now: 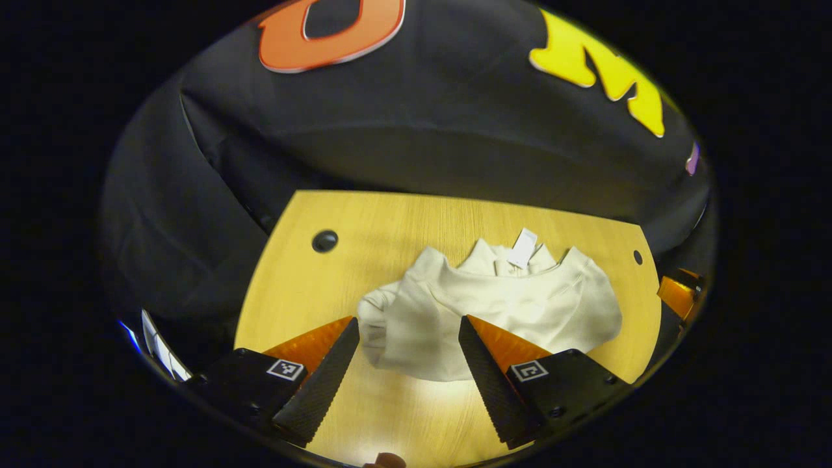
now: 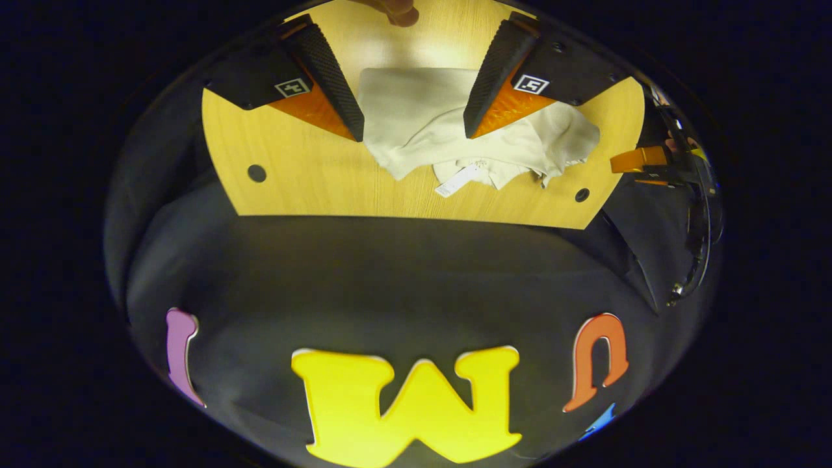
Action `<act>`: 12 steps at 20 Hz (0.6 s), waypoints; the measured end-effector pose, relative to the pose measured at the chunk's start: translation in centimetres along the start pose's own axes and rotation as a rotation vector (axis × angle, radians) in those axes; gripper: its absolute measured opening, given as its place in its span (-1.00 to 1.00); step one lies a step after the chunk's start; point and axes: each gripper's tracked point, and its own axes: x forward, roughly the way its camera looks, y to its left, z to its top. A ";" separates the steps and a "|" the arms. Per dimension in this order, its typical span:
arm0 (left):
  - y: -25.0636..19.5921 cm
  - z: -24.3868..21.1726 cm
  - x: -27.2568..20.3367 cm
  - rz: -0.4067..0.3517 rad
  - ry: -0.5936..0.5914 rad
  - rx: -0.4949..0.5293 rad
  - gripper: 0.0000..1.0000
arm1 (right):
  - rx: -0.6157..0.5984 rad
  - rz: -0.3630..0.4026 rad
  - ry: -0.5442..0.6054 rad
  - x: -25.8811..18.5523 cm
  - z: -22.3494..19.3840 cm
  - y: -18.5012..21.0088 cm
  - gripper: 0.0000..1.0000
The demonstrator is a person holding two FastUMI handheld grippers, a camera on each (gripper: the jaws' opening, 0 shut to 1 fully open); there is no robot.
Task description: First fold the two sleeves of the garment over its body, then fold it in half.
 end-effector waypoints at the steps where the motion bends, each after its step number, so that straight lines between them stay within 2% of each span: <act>1: 0.4 2.1 -2.8 0.016 -0.120 0.013 0.98 | -0.016 -0.007 -0.056 -2.4 0.6 0.2 0.94; 3: 1.1 4.2 -11.1 0.068 -0.335 0.012 0.97 | -0.024 -0.053 -0.207 -9.4 2.1 0.6 0.86; 4: 1.3 4.5 -13.3 0.081 -0.393 0.005 0.96 | -0.014 -0.065 -0.257 -11.6 2.5 0.6 0.93; 6: 1.7 5.2 -17.7 0.077 -0.514 -0.009 0.97 | 0.017 -0.076 -0.381 -16.4 3.5 0.5 0.93; 7: 1.2 5.8 -21.3 0.056 -0.605 -0.009 0.97 | 0.031 -0.062 -0.500 -19.8 4.0 1.3 0.92; 10: 0.8 5.2 -23.5 0.033 -0.689 -0.021 0.96 | 0.024 -0.067 -0.611 -25.0 3.1 2.5 0.92; 11: 0.6 5.1 -24.0 0.021 -0.695 -0.039 0.96 | 0.021 -0.061 -0.631 -26.3 2.5 3.2 0.86; 12: 0.5 4.7 -24.5 -0.006 -0.699 -0.059 0.96 | 0.024 -0.057 -0.653 -27.7 1.9 3.7 0.92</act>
